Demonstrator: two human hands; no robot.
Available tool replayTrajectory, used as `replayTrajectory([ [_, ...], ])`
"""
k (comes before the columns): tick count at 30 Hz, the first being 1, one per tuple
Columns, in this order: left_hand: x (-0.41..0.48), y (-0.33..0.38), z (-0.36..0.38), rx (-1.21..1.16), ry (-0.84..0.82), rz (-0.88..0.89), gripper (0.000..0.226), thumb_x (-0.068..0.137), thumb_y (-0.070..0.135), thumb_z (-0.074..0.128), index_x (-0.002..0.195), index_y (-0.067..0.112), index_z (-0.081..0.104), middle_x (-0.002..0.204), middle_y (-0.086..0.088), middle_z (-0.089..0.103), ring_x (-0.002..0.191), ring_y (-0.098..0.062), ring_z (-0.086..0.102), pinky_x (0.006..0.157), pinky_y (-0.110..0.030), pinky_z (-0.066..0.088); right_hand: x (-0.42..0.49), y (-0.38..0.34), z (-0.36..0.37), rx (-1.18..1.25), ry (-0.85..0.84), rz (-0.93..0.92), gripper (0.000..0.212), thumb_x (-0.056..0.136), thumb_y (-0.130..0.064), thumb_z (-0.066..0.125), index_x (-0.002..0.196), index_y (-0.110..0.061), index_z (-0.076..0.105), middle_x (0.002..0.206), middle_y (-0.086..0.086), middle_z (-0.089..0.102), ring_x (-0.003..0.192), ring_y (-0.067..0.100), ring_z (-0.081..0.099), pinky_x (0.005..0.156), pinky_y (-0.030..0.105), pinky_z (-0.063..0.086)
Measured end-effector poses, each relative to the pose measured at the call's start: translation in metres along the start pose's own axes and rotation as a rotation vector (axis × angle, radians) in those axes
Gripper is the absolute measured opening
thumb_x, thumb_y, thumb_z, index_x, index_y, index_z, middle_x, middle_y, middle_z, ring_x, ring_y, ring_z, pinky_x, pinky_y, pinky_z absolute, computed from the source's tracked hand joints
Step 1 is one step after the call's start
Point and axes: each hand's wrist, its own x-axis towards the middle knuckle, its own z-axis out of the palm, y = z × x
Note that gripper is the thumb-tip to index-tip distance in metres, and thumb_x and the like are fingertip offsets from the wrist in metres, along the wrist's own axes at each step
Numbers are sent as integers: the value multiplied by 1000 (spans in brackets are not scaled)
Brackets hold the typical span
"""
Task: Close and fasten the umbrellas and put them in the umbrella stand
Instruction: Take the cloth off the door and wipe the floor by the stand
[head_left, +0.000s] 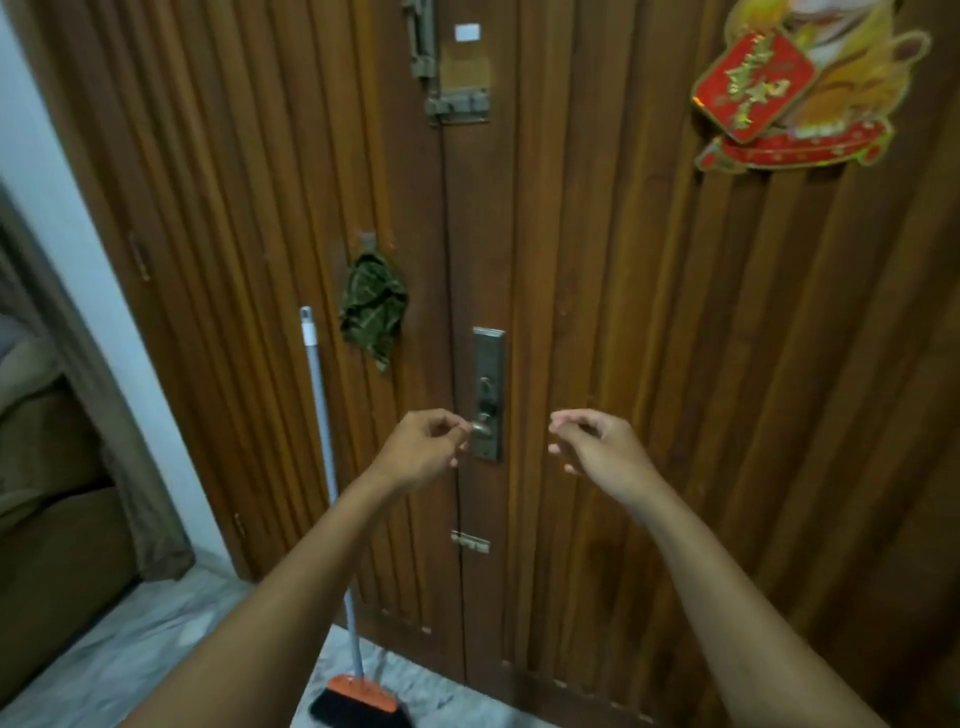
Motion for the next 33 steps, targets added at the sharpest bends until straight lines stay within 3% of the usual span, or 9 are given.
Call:
replayTrajectory([
  [5,21,-14,-75,-29,198,4,16,96,25,56,95,15,69,81,1,68,64,-7,64,52,-14,47,38,-39,62,-33,-123,-70,20,97,-30,57,110,-21,70,107,-3,70,91,9,70,72,24,56],
  [10,80,-34,-141,12,296,72,8,95,28,58,95,26,65,90,6,67,81,-16,69,59,-19,49,100,-70,129,-68,-156,-140,15,94,-33,61,102,-27,71,96,2,74,93,29,71,86,48,55],
  [13,134,-49,-175,44,296,107,12,94,34,58,104,29,62,101,5,65,89,-17,68,66,-25,51,149,-86,167,-88,-156,-192,26,95,-34,59,119,-26,65,107,-6,69,98,13,67,92,45,55],
  [17,209,-61,-200,31,255,114,28,95,33,57,122,28,56,122,8,57,108,-16,60,84,-30,50,209,-112,206,-107,-129,-194,43,97,-35,56,139,-28,49,108,-14,56,95,3,57,76,21,48],
  [20,255,-62,-204,-1,207,114,43,97,27,55,139,18,46,127,8,51,116,-12,54,91,-27,46,252,-116,228,-146,-43,-199,55,95,-39,57,146,-31,38,139,-2,52,116,12,58,88,27,51],
  [23,290,-68,-198,-67,151,116,45,98,22,54,141,15,43,117,3,57,111,-17,59,86,-31,51,283,-114,241,-204,-7,-158,62,94,-43,57,149,-33,31,147,-1,46,118,17,58,97,37,52],
  [28,320,-71,-188,-64,103,76,50,97,25,55,143,14,40,86,-12,66,72,-19,62,63,-32,51,309,-112,260,-295,77,-130,53,94,-43,56,142,-24,41,109,-6,62,102,16,60,83,34,53],
  [30,325,-72,-189,-35,122,98,39,97,24,57,133,12,52,88,-9,66,74,-15,61,63,-27,48,315,-113,264,-323,89,-154,42,96,-39,55,132,-17,52,83,-10,59,85,12,59,70,27,48],
  [33,329,-73,-200,-11,151,169,28,94,27,59,118,14,65,99,-3,68,92,-18,66,77,-32,55,314,-123,263,-342,132,-285,34,99,-34,51,124,-13,58,87,-7,58,82,10,56,59,18,39],
])
